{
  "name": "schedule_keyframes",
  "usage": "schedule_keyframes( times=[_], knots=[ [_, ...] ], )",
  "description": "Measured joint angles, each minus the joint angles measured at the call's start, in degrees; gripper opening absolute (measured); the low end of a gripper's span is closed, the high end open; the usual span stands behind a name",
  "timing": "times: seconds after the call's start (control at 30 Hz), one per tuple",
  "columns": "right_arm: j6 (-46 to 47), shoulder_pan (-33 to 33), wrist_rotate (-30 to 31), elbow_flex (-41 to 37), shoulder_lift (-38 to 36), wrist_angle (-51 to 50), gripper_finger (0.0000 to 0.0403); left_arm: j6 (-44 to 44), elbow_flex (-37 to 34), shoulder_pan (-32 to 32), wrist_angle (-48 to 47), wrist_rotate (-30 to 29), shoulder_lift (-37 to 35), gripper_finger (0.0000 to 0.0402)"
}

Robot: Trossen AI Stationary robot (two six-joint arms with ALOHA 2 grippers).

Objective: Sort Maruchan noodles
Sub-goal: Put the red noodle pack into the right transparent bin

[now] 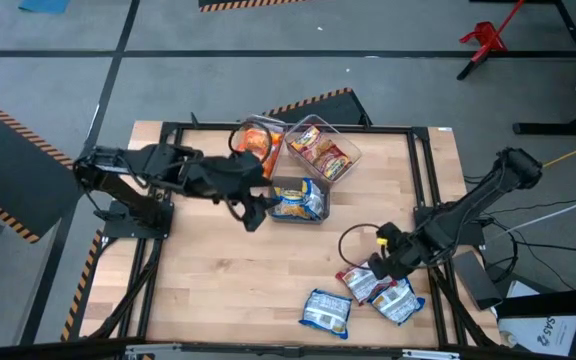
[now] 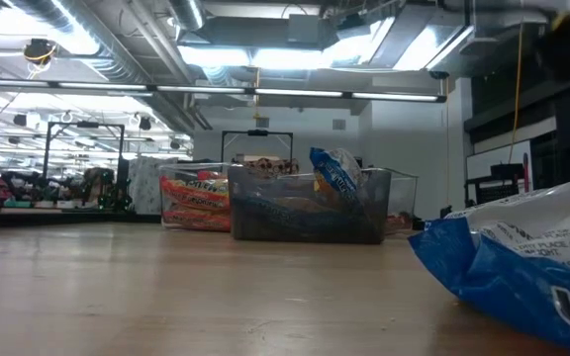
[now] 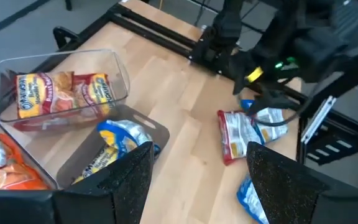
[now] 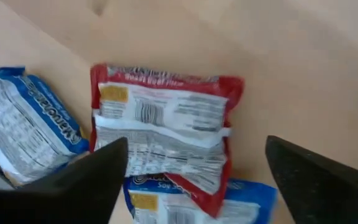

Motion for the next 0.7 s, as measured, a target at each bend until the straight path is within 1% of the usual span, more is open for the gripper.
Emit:
schedule_keyframes(
  times=[0.1, 0.17, 0.3, 0.43, 0.5, 0.57, 0.63, 0.7],
  knots=[
    [1.0, -0.1, -0.8, -7.0, 0.0, 11.3, 0.0379, -1.0, 0.0, -1.9, 0.6, -1.8, 0.3, 0.0251],
    [1.2, -0.2, -0.8, -11.4, 0.0, 17.7, 0.0382, -1.6, 0.0, -3.0, 0.2, -3.0, 0.7, 0.0251],
    [1.2, -0.2, -1.2, -18.8, 0.0, 29.9, 0.0378, -3.2, 0.0, -4.2, 0.4, -4.8, 0.4, 0.0251],
    [0.4, -0.2, -2.3, -24.3, 0.1, 40.5, 0.0367, -4.4, 0.0, -4.8, 0.3, -4.9, 0.5, 0.0251],
    [-0.5, -0.2, -2.3, -25.8, 0.3, 43.7, 0.0354, -4.4, 0.0, -4.8, 0.3, -5.0, 0.5, 0.0251],
    [-0.3, -0.2, -2.3, -26.3, 0.5, 44.2, 0.0331, -4.4, 0.0, -4.9, 0.3, -5.0, 0.5, 0.0251],
    [-0.3, -0.2, -2.4, -26.6, 0.5, 43.8, 0.0297, -4.5, 0.0, -4.9, 0.3, -5.3, 0.5, 0.0251],
    [-0.3, -0.2, -2.7, -26.6, 0.6, 43.5, 0.0253, -4.5, 0.0, -4.9, 0.3, -5.6, 0.5, 0.0251]
  ],
)
